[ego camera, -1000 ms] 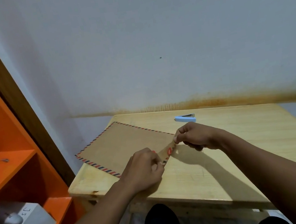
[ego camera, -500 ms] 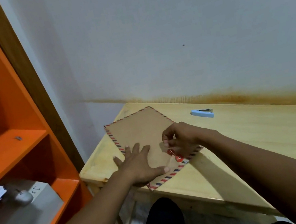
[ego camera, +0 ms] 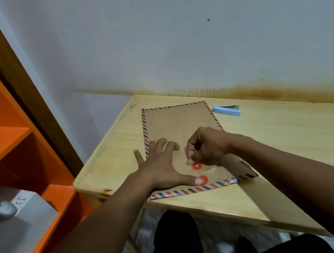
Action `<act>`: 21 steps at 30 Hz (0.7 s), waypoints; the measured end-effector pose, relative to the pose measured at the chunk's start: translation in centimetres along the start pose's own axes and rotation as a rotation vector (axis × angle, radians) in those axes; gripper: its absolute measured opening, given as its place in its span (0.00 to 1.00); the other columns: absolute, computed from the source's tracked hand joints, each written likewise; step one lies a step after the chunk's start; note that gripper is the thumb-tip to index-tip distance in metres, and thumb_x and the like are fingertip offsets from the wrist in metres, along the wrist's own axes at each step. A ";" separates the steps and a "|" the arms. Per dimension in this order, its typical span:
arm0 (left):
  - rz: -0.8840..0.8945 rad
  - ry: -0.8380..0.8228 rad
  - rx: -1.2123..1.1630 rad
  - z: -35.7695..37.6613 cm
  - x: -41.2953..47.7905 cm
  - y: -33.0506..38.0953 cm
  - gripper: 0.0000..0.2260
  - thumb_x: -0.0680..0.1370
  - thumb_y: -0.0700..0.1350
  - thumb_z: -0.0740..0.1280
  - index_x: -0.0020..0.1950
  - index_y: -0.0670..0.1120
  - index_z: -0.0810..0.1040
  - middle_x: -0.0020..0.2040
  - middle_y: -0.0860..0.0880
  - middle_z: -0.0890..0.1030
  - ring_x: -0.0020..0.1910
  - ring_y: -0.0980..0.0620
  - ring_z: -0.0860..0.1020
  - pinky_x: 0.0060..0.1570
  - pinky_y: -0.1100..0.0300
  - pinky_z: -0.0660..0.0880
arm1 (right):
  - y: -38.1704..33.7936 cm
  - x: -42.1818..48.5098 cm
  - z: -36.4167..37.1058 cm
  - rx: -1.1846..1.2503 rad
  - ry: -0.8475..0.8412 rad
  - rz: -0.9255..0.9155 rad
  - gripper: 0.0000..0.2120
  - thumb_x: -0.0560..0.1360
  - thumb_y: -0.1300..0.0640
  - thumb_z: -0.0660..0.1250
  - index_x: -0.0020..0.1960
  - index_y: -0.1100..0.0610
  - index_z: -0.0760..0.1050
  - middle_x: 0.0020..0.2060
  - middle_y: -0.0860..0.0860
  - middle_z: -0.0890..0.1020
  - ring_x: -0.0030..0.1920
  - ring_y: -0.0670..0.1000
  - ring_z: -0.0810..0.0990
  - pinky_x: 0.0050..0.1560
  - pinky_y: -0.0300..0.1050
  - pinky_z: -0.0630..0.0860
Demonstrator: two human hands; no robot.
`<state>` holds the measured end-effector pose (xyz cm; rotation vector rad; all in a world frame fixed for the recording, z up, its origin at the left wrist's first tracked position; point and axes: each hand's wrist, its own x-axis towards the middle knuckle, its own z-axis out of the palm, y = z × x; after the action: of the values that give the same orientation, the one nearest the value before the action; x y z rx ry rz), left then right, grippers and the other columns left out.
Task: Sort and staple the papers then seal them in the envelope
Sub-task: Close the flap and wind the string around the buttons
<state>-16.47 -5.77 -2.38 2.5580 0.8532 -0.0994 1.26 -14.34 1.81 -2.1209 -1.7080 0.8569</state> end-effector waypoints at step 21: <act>-0.039 -0.018 -0.035 -0.1 0.1 0.9 0.52 0.57 0.78 0.73 0.74 0.58 0.60 0.80 0.56 0.52 0.83 0.48 0.36 0.75 0.31 0.34 | 0.8 -0.4 -1.0 0.034 0.003 0.129 0.05 0.72 0.56 0.77 0.38 0.52 0.83 0.35 0.47 0.85 0.38 0.46 0.80 0.46 0.43 0.76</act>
<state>-15.80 -6.34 -2.00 2.5045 0.8899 -0.1181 2.45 -14.85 2.21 -2.2282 -1.5578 0.9101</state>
